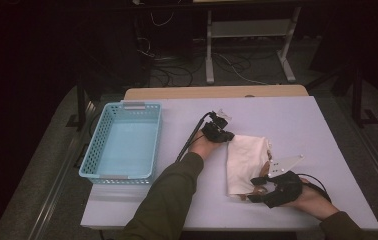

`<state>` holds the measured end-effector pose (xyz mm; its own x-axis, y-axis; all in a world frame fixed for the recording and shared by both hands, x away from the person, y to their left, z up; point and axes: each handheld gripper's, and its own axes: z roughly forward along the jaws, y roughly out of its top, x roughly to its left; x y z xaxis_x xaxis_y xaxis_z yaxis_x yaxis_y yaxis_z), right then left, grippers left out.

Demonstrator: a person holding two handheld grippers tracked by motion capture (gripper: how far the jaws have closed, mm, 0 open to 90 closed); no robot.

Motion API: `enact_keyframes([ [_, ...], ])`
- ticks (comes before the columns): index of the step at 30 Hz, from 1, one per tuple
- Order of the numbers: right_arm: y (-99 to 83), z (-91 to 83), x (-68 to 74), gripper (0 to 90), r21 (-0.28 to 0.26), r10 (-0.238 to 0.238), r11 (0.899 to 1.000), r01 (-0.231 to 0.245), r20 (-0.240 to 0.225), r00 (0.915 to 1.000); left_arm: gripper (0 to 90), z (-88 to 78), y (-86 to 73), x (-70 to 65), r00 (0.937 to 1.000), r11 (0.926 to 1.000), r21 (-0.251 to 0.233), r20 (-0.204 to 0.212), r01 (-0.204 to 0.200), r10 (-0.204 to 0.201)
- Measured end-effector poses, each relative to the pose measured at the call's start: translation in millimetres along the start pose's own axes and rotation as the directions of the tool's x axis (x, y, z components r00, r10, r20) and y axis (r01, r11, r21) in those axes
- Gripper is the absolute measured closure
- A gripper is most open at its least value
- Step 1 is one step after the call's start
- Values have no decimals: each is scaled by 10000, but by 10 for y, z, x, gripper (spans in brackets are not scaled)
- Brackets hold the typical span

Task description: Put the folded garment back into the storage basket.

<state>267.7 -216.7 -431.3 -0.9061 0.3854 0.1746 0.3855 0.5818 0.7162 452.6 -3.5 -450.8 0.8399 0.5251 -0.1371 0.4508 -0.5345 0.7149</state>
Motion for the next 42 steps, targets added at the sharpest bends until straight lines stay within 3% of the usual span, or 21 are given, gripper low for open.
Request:
enact_keyframes([
  [16,-20,93,-37,433,519,-295,9982,301,-132,9995,863,4,4,10,9998,9999,38,85,153,-154],
  [32,-70,146,13,475,649,-1054,9926,1023,460,9934,863,4,17,17,9999,9998,169,93,117,-119],
  [42,-119,160,86,548,605,-1698,9847,1635,1196,9782,863,3,17,15,9999,9997,196,66,135,-136],
])
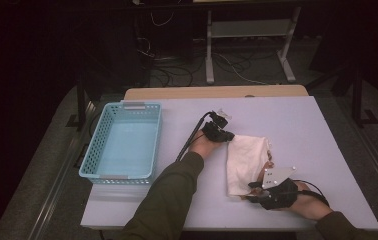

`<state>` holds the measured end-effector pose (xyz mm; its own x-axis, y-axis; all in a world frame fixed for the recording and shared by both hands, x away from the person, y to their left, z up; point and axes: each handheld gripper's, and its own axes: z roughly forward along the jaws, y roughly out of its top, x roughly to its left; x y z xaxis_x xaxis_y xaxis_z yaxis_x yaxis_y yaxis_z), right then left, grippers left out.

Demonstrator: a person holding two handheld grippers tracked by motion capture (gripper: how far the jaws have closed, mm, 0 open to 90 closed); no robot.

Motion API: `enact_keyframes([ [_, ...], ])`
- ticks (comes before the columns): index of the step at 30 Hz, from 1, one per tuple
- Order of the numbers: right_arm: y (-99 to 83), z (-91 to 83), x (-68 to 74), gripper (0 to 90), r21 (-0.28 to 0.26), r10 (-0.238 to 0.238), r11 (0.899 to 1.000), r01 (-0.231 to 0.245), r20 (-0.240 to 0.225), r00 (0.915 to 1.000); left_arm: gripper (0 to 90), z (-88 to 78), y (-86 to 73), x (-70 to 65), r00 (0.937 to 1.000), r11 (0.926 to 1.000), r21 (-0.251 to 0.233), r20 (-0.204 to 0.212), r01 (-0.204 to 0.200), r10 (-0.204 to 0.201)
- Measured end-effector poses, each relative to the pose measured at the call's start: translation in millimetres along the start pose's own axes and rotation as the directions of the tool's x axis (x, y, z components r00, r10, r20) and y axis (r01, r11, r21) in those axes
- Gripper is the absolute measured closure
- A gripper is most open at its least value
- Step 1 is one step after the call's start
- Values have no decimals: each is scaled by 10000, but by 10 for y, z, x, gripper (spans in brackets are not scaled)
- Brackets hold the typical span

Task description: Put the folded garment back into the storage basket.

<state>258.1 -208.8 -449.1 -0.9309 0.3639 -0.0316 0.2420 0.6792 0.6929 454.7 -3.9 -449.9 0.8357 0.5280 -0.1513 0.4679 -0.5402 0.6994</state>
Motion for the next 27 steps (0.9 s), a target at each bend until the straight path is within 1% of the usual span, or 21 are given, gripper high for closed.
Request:
enact_keyframes([
  [2,-8,-1,2,589,-49,-98,9999,99,187,9998,863,0,0,-1,10000,10000,2,-7,7,-7],
  [3,-8,0,2,597,-50,-92,9999,93,217,9997,863,0,0,-1,10000,10000,2,-8,12,-12],
  [10,-17,-3,-4,729,-105,-73,9999,79,583,9983,863,-2,1,-3,10000,10000,34,-31,18,-18],
  [13,-19,-4,-25,763,-140,118,9998,-111,525,9985,863,-5,1,-5,10000,10000,54,-43,-36,36],
  [16,-11,-6,-41,777,-125,333,9994,-328,447,9984,863,-5,2,-8,10000,10000,47,-50,-50,51],
  [18,-4,-7,-54,783,-102,555,9984,-551,367,9978,863,-6,3,-9,9999,9999,51,-55,-94,94],
  [19,2,-8,-56,786,-99,782,9969,-779,291,9965,863,-7,3,-9,9999,9999,54,-55,-109,109],
  [21,4,-9,-68,790,-96,848,9964,-846,251,9961,864,-7,4,-17,9999,10000,15,-58,-83,83],
  [22,7,-12,-83,792,-92,972,9952,-970,161,9951,864,-8,4,-17,9999,10000,8,-58,-96,96],
  [23,7,-12,-83,792,-92,972,9952,-970,161,9951,864,-8,4,-17,9999,10000,8,-58,-96,96],
  [24,9,-15,-100,794,-102,1216,9925,-1215,22,9926,864,-19,9,-23,9999,9999,-47,-48,-163,163],
  [25,9,-15,-104,794,-110,1238,9922,-1238,-14,9923,864,-17,10,-37,10000,9999,-165,-66,-4,3],
  [26,9,-16,-107,794,-108,1277,9917,-1278,-31,9918,865,-23,13,-37,10000,9999,-157,-70,-41,39],
  [27,9,-18,-112,794,-110,1299,9915,-1299,-48,9915,865,-29,17,-42,10000,9997,-251,-67,-46,44],
])
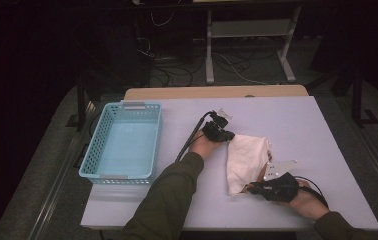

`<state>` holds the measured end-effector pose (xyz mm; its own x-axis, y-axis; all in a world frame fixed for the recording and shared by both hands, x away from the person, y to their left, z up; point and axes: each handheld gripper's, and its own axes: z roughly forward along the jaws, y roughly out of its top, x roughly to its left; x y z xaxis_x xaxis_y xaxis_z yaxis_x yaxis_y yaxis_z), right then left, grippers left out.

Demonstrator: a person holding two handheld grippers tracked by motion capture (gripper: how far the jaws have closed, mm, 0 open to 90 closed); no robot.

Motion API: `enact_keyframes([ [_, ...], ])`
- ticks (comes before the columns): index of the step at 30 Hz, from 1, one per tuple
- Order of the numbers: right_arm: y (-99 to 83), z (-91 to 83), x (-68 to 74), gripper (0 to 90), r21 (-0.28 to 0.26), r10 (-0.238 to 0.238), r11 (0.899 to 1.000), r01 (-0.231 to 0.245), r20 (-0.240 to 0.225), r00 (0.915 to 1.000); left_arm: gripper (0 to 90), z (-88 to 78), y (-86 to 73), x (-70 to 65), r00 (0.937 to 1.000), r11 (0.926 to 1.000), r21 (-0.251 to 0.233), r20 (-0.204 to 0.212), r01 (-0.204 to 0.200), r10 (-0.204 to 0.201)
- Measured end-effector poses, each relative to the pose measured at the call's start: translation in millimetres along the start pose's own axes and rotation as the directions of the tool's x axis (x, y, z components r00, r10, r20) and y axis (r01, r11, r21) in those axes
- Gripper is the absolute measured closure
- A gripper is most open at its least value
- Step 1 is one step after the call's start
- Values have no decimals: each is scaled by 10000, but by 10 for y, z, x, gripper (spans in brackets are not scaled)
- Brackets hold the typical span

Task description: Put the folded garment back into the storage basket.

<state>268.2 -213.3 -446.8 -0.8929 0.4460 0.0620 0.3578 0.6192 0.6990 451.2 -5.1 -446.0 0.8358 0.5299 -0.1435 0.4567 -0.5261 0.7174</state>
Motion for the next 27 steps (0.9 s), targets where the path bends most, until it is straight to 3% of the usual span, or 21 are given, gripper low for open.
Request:
enact_keyframes([
  [15,9,-25,-42,797,-114,489,9987,-491,-177,9986,865,-186,93,-66,9991,9975,-593,139,-391,400],
  [27,59,-96,-101,797,-535,1033,9930,-1049,-329,9941,865,-394,145,-208,9968,9897,-1325,528,-533,608],
])
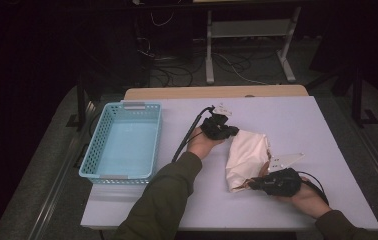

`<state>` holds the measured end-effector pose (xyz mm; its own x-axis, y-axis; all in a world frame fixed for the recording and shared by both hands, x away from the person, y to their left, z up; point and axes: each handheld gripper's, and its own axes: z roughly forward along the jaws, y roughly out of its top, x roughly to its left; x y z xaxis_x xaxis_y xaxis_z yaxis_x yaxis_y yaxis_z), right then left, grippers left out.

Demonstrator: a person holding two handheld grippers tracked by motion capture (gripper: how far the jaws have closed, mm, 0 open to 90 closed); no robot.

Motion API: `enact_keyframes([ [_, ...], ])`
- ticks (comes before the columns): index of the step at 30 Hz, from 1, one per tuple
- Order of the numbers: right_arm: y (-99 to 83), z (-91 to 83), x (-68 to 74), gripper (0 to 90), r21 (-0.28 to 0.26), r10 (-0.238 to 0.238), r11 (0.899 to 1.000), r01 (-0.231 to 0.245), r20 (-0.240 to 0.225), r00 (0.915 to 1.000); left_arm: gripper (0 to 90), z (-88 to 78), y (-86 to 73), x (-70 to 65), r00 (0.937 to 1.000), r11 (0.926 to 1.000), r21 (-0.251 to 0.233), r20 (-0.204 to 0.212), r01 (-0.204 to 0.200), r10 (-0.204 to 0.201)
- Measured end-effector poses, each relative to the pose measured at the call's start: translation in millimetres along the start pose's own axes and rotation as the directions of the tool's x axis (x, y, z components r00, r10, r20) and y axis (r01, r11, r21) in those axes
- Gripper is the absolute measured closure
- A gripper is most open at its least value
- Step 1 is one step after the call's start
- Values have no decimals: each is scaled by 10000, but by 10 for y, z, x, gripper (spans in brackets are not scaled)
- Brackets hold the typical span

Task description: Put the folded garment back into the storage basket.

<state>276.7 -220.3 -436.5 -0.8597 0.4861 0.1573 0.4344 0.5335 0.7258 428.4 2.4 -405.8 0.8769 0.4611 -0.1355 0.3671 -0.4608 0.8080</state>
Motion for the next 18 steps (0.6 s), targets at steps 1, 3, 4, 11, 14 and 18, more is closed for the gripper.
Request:
enact_keyframes([
  [1,7,-8,-4,797,-25,19,10000,-19,4,10000,865,-12,1,-10,10000,10000,-55,35,-34,35],
  [3,25,-27,-16,797,-185,174,9997,-175,-52,9998,865,-38,6,-32,9999,9999,-133,99,-48,49],
  [4,34,-38,-19,797,-242,209,9995,-210,-48,9998,865,-48,8,-39,9999,9998,-169,120,-70,72],
  [11,101,-96,-78,797,-669,403,9970,-399,45,9992,865,-160,48,-134,9988,9993,-257,412,-258,268],
  [14,114,-117,-98,797,-796,501,9956,-497,31,9987,866,-194,51,-170,9983,9990,-328,488,-299,315],
  [18,166,-158,-145,797,-1012,601,9931,-590,82,9982,865,-235,47,-203,9975,9986,-415,625,-317,343],
])
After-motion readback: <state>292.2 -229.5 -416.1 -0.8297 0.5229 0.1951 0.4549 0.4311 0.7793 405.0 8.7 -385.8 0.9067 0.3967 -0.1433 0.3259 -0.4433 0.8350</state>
